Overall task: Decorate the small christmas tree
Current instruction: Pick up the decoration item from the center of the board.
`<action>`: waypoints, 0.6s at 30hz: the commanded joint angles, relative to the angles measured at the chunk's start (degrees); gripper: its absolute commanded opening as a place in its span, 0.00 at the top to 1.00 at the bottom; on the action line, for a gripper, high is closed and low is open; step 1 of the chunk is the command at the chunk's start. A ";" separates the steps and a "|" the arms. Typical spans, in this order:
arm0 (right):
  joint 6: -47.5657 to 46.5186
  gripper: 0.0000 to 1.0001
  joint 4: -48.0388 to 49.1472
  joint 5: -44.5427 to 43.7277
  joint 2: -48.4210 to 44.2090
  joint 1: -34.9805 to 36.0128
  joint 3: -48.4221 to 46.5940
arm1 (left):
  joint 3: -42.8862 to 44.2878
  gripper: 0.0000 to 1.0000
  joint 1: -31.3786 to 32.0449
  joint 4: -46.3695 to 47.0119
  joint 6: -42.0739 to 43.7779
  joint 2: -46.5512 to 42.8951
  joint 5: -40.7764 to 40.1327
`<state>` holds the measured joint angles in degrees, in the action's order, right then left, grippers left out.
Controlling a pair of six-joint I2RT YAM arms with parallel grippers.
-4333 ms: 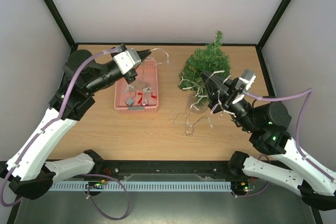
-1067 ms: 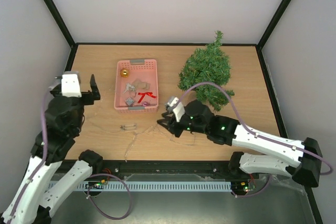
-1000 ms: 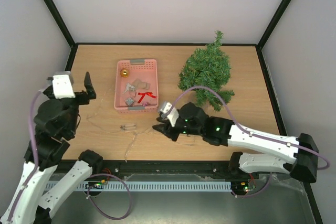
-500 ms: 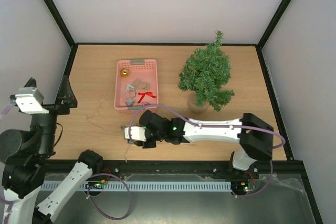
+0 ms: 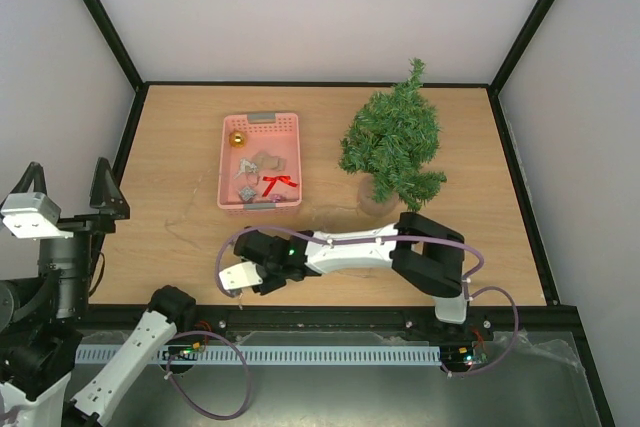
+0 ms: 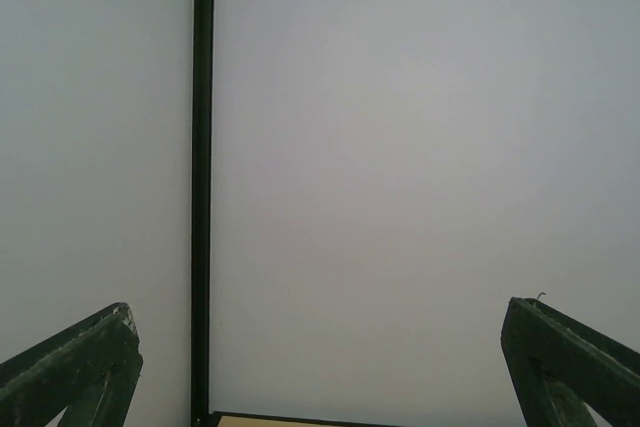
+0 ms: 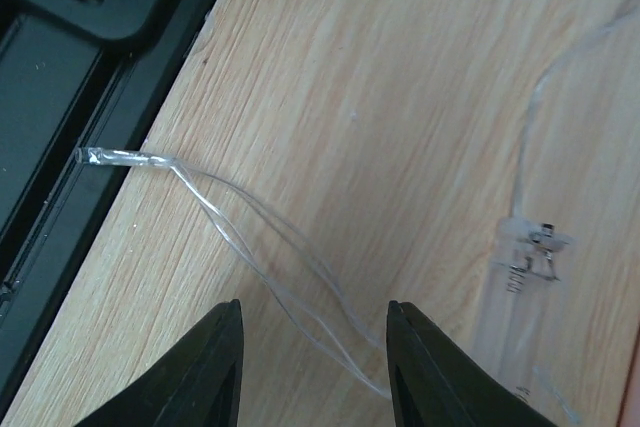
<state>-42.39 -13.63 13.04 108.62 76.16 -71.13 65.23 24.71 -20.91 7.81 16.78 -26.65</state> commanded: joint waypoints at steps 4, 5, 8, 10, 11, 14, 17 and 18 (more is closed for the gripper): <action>-5.66 0.63 -6.04 -4.37 4.70 1.11 -4.66 | -0.15 0.01 -0.19 1.40 1.92 -1.16 -1.08; -5.87 0.63 -6.32 -4.67 5.23 1.11 -4.84 | -0.18 0.01 -0.19 1.42 1.98 -1.15 -1.09; -6.84 0.65 -6.82 -5.95 6.31 1.21 -5.62 | -0.38 0.01 -0.17 1.33 1.79 -1.16 -0.90; -7.56 0.66 -6.80 -7.16 7.04 1.19 -5.97 | -0.43 0.01 -0.11 1.19 1.54 -1.19 -0.70; -7.87 0.67 -6.84 -7.72 7.35 1.18 -6.10 | -0.45 0.01 -0.12 1.19 1.56 -1.15 -0.66; -8.80 0.72 -6.94 -9.04 8.23 1.18 -6.49 | -0.46 0.01 -0.17 1.05 1.59 -1.20 -0.67; -9.11 0.83 -6.34 -9.10 8.00 1.18 -6.07 | -0.46 0.01 -0.10 0.85 1.74 -1.18 -0.92; -9.11 0.88 -5.94 -8.96 7.64 1.21 -5.71 | -0.51 0.01 -0.13 0.79 1.69 -1.14 -0.95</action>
<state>-50.06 -18.17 6.28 115.87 76.90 -76.31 65.19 24.71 -20.86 8.82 15.97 -27.00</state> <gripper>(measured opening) 0.191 0.992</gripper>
